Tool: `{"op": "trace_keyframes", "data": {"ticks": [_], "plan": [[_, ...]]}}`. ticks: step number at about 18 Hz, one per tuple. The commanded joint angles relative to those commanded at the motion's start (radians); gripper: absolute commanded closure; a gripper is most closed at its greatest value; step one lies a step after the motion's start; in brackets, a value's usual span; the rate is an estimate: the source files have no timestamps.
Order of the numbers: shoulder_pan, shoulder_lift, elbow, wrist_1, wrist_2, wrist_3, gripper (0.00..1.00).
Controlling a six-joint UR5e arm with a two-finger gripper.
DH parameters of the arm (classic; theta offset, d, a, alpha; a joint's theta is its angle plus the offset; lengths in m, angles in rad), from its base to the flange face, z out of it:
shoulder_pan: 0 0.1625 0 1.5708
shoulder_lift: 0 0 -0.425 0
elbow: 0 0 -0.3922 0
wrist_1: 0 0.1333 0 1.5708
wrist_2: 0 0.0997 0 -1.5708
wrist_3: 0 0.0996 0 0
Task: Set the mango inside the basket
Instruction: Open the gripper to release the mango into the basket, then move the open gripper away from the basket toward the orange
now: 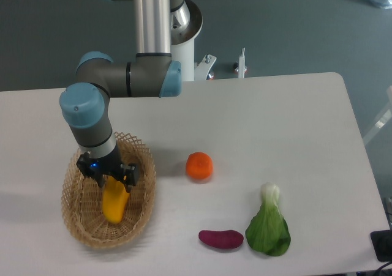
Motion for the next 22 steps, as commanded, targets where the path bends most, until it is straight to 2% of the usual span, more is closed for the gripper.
{"op": "trace_keyframes", "data": {"ticks": [4, 9, 10, 13, 16, 18, 20, 22], "plan": [[0.002, 0.021, 0.031, 0.002, 0.014, 0.008, 0.0], [0.012, 0.037, 0.069, -0.005, 0.092, 0.012, 0.0], [0.024, 0.049, 0.068, -0.014, 0.092, 0.032, 0.0], [0.067, 0.087, 0.049, -0.023, 0.097, 0.223, 0.0], [0.145, 0.138, 0.048, -0.095, 0.095, 0.32, 0.0], [0.22, 0.172, 0.043, -0.162, 0.095, 0.453, 0.0], [0.279, 0.195, 0.042, -0.184, 0.1, 0.538, 0.0], [0.339, 0.21, 0.04, -0.179, 0.098, 0.551, 0.0]]}}
